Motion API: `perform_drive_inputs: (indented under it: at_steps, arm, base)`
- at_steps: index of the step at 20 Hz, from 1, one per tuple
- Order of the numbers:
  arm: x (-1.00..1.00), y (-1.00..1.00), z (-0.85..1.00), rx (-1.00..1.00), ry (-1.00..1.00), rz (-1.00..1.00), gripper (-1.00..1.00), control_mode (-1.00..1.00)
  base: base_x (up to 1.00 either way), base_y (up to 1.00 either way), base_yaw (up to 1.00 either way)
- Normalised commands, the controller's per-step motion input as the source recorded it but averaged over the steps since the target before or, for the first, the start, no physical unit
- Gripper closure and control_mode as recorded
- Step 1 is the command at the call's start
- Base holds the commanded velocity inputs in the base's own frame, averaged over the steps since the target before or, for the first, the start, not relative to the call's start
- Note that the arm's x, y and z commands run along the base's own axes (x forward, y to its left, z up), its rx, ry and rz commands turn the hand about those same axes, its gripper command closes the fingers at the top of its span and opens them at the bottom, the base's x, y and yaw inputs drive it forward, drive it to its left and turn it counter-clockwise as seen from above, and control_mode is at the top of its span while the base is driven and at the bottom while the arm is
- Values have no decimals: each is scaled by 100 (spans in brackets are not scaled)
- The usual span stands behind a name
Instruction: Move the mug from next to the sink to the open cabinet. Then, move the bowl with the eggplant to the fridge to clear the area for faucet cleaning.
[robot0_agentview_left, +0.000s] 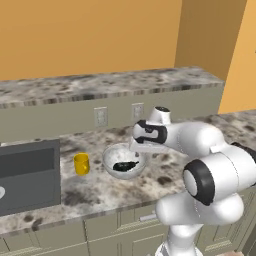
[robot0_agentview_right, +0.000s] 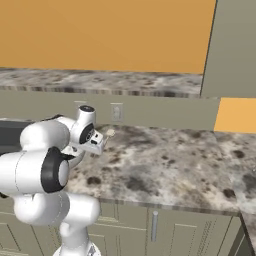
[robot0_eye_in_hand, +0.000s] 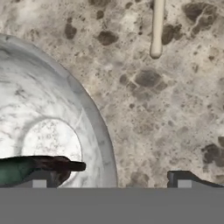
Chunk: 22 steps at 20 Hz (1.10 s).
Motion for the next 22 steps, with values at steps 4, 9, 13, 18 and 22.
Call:
perform_drive_inputs:
  at_steps: [4,9,13,18,22]
  arm:
    - [29,14,-37,0,0,5,-100,-100]
    - [9,4,-7,1,0,2,100,-100]
    - [-6,0,10,0,-5,0,100,-100]
    - [-24,0,65,0,-18,-2,100,-100]
    - [-39,-1,100,8,-21,-14,100,-100]
  base:
    - [0,0,0]
    - [0,0,0]
    - [0,0,0]
    - [0,0,0]
    - [0,0,0]
